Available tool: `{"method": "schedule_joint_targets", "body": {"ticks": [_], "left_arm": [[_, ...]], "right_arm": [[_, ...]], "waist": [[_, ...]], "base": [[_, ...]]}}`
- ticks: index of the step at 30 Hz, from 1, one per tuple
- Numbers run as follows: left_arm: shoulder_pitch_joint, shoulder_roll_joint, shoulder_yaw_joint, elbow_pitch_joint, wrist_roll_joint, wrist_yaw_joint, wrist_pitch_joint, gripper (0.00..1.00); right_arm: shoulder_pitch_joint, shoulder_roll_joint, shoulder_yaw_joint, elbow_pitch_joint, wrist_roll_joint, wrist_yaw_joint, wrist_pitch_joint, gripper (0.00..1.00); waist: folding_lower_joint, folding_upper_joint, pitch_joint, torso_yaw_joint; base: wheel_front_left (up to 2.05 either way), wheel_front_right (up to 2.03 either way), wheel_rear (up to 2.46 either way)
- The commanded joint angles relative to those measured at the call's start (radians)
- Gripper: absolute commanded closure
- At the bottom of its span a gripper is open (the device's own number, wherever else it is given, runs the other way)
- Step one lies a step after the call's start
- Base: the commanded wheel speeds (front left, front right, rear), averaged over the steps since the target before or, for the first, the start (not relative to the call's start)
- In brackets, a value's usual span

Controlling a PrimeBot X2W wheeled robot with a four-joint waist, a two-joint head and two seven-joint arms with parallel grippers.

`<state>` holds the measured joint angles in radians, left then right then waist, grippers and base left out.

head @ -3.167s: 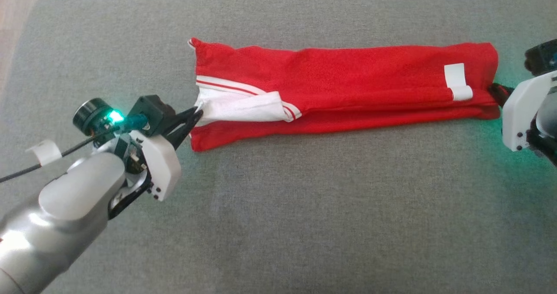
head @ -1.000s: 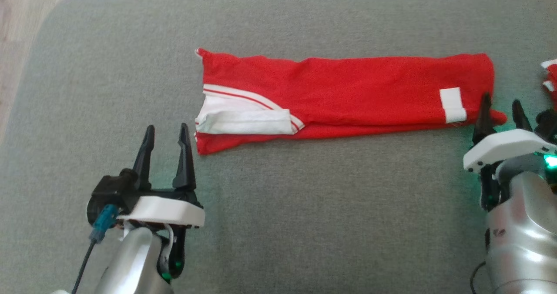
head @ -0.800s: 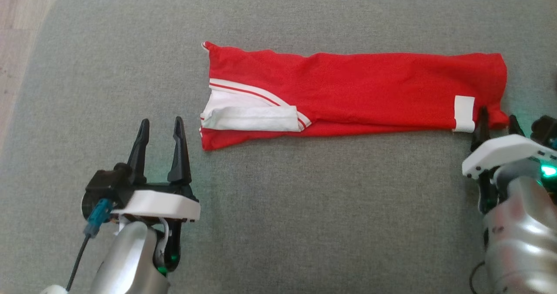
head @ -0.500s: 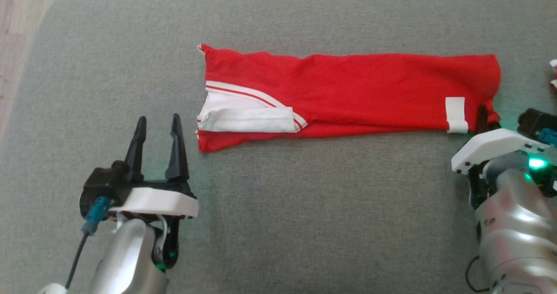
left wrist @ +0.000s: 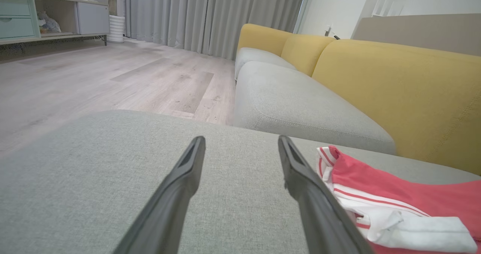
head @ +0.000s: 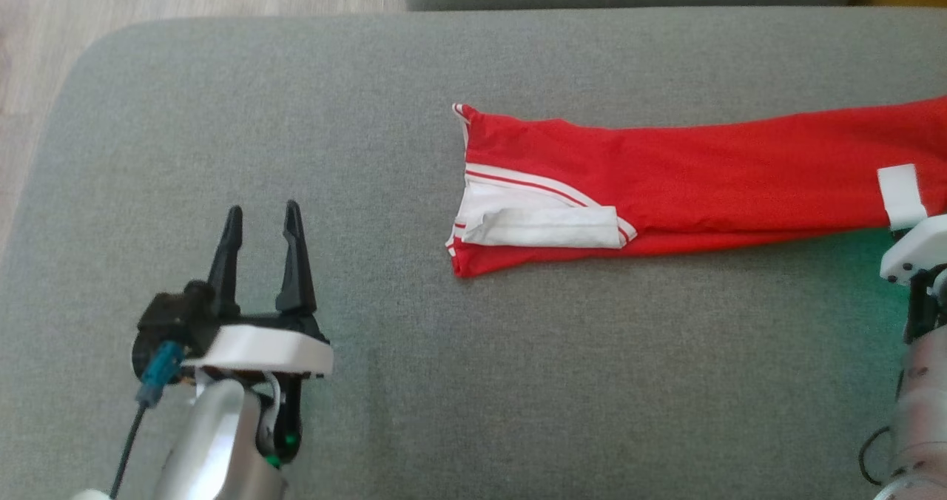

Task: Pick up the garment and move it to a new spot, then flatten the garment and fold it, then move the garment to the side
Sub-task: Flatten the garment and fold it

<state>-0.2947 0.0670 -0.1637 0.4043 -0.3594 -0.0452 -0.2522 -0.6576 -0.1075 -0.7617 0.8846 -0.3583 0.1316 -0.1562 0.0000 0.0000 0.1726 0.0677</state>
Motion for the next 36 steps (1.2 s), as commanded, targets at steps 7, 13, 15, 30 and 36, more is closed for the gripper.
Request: {"method": "schedule_joint_targets", "body": {"ticks": [7,13,15,30,36], "left_arm": [[0.008,-0.003,0.033,-0.01,0.015,-0.014,-0.01,0.0],[0.02,-0.006,0.033,0.002,0.019,-0.018,-0.01,0.0],[0.022,-0.007,0.031,0.006,0.02,-0.019,-0.01,0.0],[0.009,-0.011,-0.003,0.02,0.021,-0.021,-0.01,0.0],[0.0,-0.012,-0.012,0.023,0.019,-0.021,-0.01,0.0]], "right_arm": [[-0.039,0.042,0.085,-0.069,0.026,-0.001,0.014,1.0],[-0.085,0.057,0.317,0.021,0.218,-0.001,-0.02,1.0],[-0.105,0.057,0.441,0.073,0.333,-0.001,-0.037,1.0],[0.004,0.057,1.247,-0.016,0.921,-0.001,-0.031,1.0],[0.005,0.057,1.332,-0.014,0.975,-0.001,-0.039,1.0]], "waist": [[0.0,0.0,-0.049,0.005],[0.0,0.0,-0.091,0.03],[0.0,0.0,-0.103,0.043],[0.0,0.0,-0.093,0.132],[0.0,0.0,-0.078,0.151]], "base": [[0.0,0.0,0.0],[0.0,0.0,0.0],[0.0,0.0,0.0],[0.0,0.0,0.0],[0.0,0.0,0.0]]}}
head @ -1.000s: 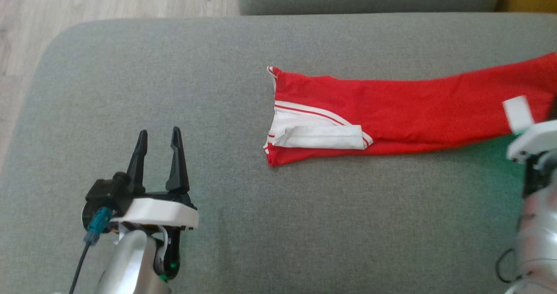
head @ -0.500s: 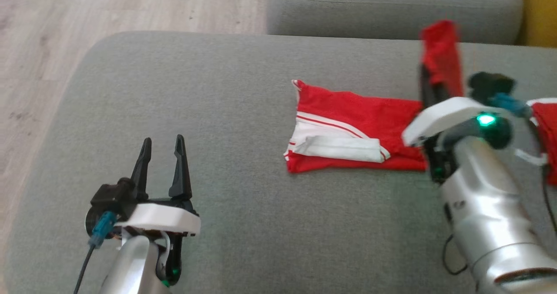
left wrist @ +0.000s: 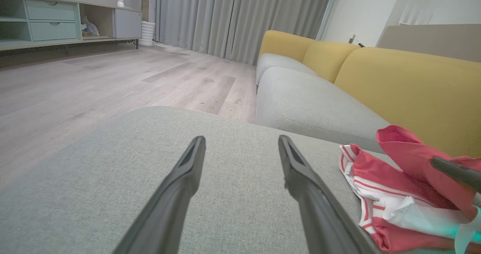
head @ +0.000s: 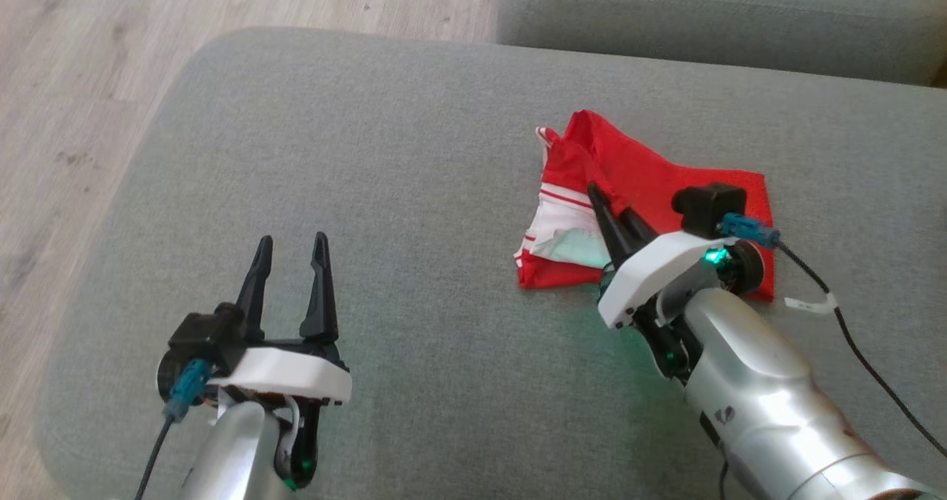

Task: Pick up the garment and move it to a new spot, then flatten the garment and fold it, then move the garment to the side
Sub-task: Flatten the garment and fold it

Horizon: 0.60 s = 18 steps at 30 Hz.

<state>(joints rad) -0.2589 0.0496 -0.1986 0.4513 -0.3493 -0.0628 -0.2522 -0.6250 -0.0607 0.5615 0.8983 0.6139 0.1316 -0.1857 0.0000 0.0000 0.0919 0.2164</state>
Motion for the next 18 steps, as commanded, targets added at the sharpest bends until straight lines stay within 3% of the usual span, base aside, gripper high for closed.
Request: {"method": "schedule_joint_targets", "body": {"ticks": [1,14,15,16,18], "left_arm": [[-0.037,0.005,0.021,-0.022,0.009,-0.003,-0.01,0.0],[-0.049,0.002,0.008,-0.022,-0.002,-0.001,-0.01,0.0],[-0.05,0.002,0.009,-0.022,-0.002,-0.001,-0.01,0.0],[-0.05,0.002,0.011,-0.021,-0.003,-0.001,-0.01,0.0],[-0.052,0.002,0.013,-0.019,-0.002,0.0,-0.01,0.0]], "right_arm": [[-0.032,0.01,0.021,-0.022,0.007,-0.001,-0.012,1.0],[-0.052,0.01,0.152,0.039,0.044,-0.001,-0.028,1.0],[-0.05,0.01,0.168,0.033,0.046,-0.001,-0.027,0.81],[-0.047,0.01,0.182,0.028,0.051,-0.001,-0.021,0.0],[-0.049,0.01,0.212,0.014,0.049,-0.001,-0.017,0.0]], "waist": [[0.0,0.0,0.006,0.005],[0.0,0.0,0.041,0.023],[0.0,0.0,0.042,0.022],[0.0,0.0,0.042,0.019],[0.0,0.0,0.04,0.011]], "base": [[0.0,0.0,0.0],[0.0,0.0,0.0],[0.0,0.0,0.0],[0.0,0.0,0.0],[0.0,0.0,0.0]]}}
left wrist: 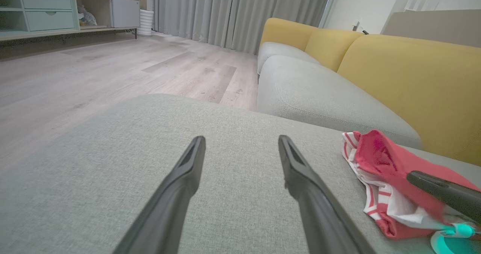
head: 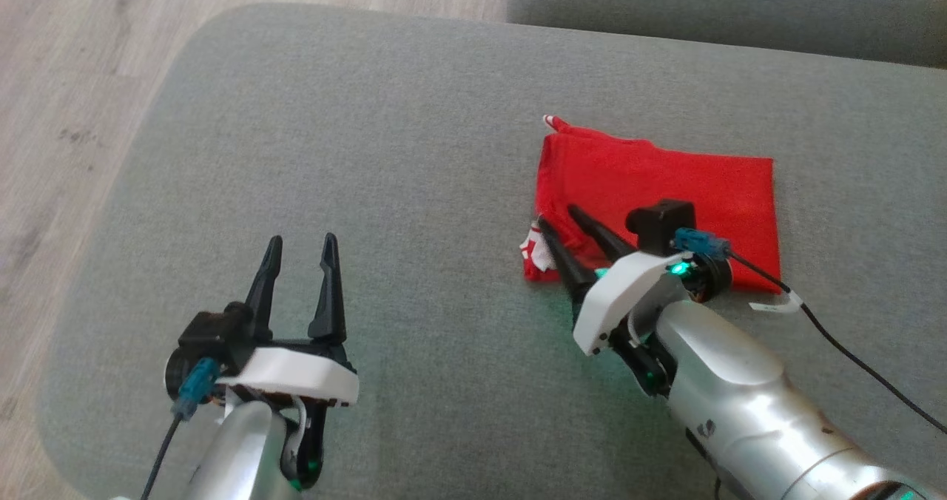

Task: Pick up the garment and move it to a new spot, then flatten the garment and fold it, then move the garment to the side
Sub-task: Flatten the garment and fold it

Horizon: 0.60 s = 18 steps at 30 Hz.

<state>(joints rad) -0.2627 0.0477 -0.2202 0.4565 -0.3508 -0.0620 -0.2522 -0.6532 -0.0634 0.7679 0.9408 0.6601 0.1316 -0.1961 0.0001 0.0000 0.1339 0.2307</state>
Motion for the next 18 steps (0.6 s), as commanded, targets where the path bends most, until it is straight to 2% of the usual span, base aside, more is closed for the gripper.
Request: {"method": "schedule_joint_targets", "body": {"ticks": [1,6,10,14,18], "left_arm": [[-0.048,0.004,0.035,-0.022,0.0,-0.001,-0.01,0.0],[-0.047,0.007,0.046,-0.027,0.003,-0.001,-0.01,0.0],[-0.037,0.01,0.054,-0.04,0.009,0.0,-0.01,0.0],[-0.021,0.011,0.067,-0.058,0.01,0.004,-0.01,0.0],[-0.004,0.01,0.073,-0.069,0.016,0.008,-0.01,0.0]], "right_arm": [[-0.023,0.013,0.01,-0.037,0.006,-0.001,-0.009,0.0],[-0.047,0.013,-0.014,-0.054,0.018,-0.001,-0.042,0.0],[-0.073,0.013,-0.109,-0.03,-0.045,-0.001,-0.063,0.0],[-0.054,0.013,-0.353,-0.092,-0.226,-0.001,-0.065,0.0],[0.064,0.012,-0.595,-0.241,-0.458,-0.001,-0.065,0.0]], "waist": [[-0.0001,0.0,-0.004,-0.009],[-0.0001,0.0,-0.028,-0.05],[-0.0001,0.0,-0.051,-0.096],[-0.0001,0.0,-0.065,-0.145],[-0.0001,0.0,-0.077,-0.18]], "base": [[0.0,0.0,0.0],[0.0,0.0,0.0],[0.0,0.0,0.0],[0.0,0.0,0.0],[0.0,0.0,0.0]]}}
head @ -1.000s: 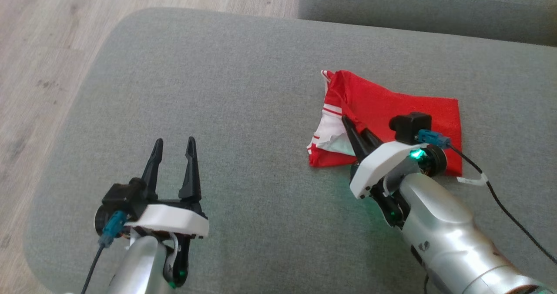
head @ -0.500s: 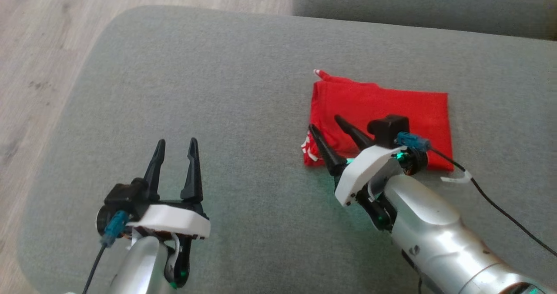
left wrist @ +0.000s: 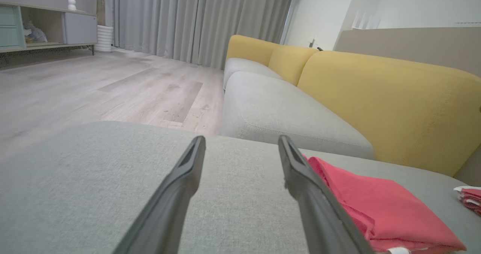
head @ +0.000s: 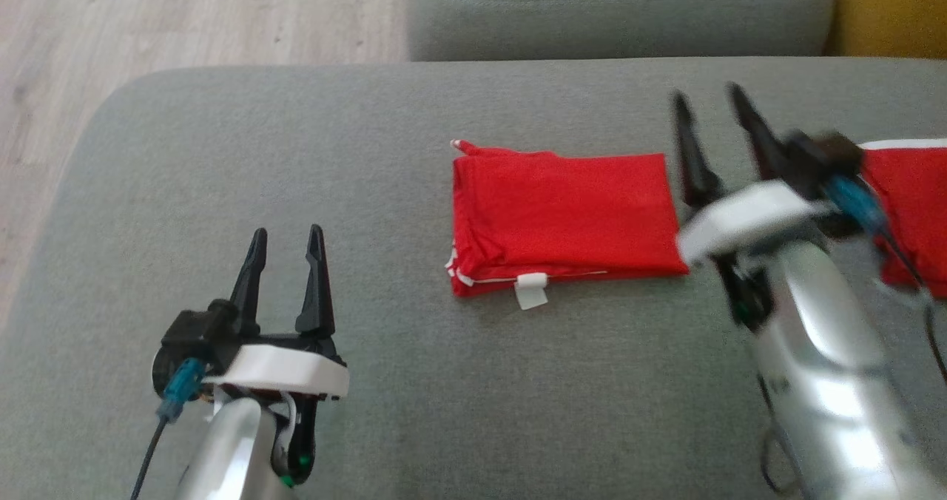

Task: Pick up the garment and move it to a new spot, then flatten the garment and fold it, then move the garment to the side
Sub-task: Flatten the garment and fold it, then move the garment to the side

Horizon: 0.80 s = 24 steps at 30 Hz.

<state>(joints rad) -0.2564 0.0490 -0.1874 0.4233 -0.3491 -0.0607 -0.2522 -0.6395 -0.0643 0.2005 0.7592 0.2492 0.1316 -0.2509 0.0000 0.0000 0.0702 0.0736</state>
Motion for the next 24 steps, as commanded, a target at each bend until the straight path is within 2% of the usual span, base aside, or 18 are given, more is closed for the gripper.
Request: {"method": "schedule_joint_targets", "body": {"ticks": [1,4,8,15,24], "left_arm": [[-0.007,0.009,0.042,-0.04,0.016,0.007,-0.01,0.0],[0.005,0.007,0.043,-0.048,0.023,0.008,-0.01,0.0],[0.028,0.006,0.045,-0.052,0.037,0.011,-0.01,0.0],[0.056,0.004,0.05,-0.053,0.049,0.012,-0.01,0.0],[0.033,0.002,0.041,-0.051,0.051,0.003,-0.01,0.0]], "right_arm": [[0.087,0.013,-0.079,-0.103,-0.094,-0.001,-0.011,0.0],[0.192,0.014,-0.175,-0.221,-0.181,-0.001,-0.011,0.0],[0.311,0.014,-0.212,-0.323,-0.186,-0.001,-0.011,0.0],[0.399,0.014,-0.214,-0.37,-0.178,-0.001,-0.011,0.0],[0.379,0.014,-0.214,-0.369,-0.182,-0.001,-0.011,0.0]], "waist": [[0.0,0.0,-0.016,-0.03],[0.0,0.0,-0.02,-0.046],[0.0,0.0,-0.024,-0.062],[0.0,0.0,-0.017,-0.068],[0.0,0.0,0.016,-0.04]], "base": [[0.0,0.0,0.0],[0.0,0.0,0.0],[0.0,0.0,0.0],[0.0,0.0,0.0],[0.0,0.0,0.0]]}}
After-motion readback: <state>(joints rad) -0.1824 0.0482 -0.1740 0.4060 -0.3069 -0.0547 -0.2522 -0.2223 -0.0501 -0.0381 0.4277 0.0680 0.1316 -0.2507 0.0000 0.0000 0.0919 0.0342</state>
